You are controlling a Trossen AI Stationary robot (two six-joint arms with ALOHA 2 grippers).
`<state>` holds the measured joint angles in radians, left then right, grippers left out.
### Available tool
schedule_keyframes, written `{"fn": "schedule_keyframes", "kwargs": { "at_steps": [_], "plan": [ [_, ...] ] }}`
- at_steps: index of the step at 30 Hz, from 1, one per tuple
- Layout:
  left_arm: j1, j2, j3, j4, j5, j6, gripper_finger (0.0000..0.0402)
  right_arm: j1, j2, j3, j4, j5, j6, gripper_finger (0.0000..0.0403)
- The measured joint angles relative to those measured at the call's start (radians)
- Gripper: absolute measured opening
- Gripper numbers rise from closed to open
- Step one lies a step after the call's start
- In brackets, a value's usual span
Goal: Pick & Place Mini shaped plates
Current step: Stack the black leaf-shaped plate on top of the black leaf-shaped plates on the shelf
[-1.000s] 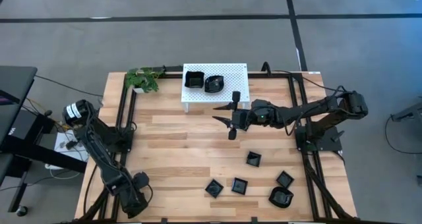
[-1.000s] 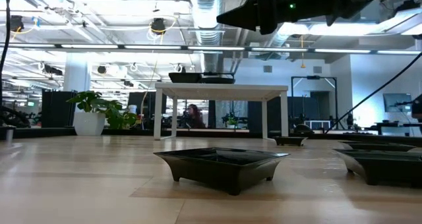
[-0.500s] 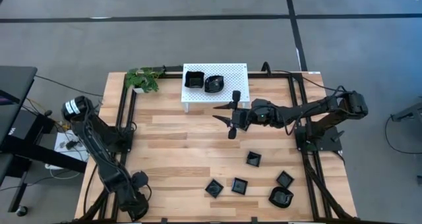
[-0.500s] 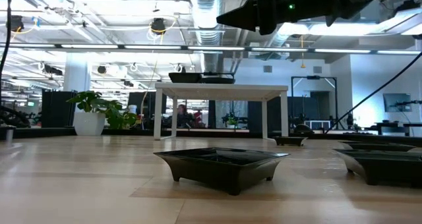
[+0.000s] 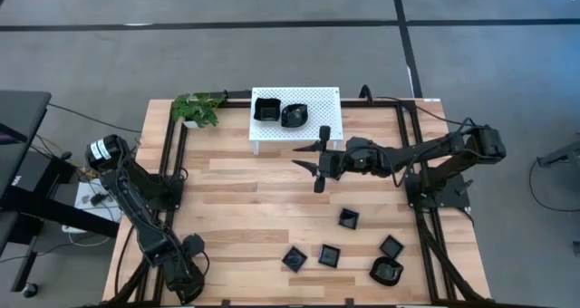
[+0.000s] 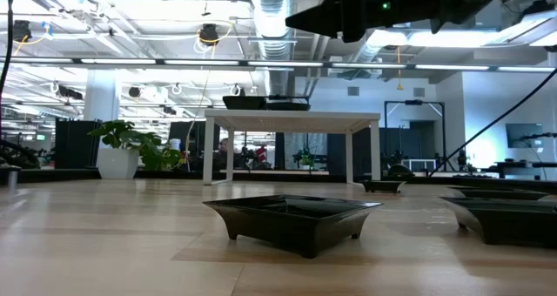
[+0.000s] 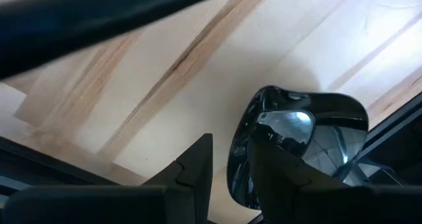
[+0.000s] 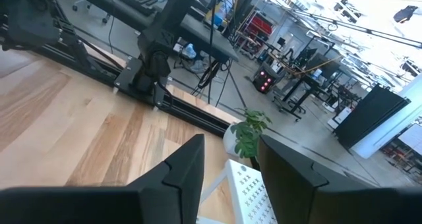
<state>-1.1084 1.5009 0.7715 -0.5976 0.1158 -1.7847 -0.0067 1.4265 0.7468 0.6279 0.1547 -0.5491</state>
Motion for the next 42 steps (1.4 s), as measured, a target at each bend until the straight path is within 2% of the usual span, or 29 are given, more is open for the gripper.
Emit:
{"fn": "schedule_keyframes", "kwargs": {
  "at_steps": [20, 29, 33, 38, 42],
  "plan": [
    [-0.008, 0.000, -0.002, 0.017, -0.061, -0.005, 0.0097, 0.016, 0.000, 0.000, 0.001, 0.000, 0.000, 0.0141],
    [-0.007, 0.001, -0.078, 0.133, -0.066, -0.005, 0.0094, 0.040, 0.000, 0.000, 0.001, 0.000, -0.001, 0.0141],
    [-0.006, 0.001, -0.086, 0.138, -0.065, 0.016, 0.0071, 0.040, 0.000, 0.000, 0.001, 0.001, 0.000, 0.0143],
    [-0.006, -0.002, -0.084, 0.164, -0.056, 0.023, 0.0010, 0.040, 0.000, 0.000, 0.001, 0.000, 0.000, 0.0141],
    [-0.006, -0.011, -0.084, 0.170, -0.057, 0.025, 0.0008, 0.040, 0.000, 0.000, 0.001, 0.000, 0.000, 0.0138]
  ]
}}
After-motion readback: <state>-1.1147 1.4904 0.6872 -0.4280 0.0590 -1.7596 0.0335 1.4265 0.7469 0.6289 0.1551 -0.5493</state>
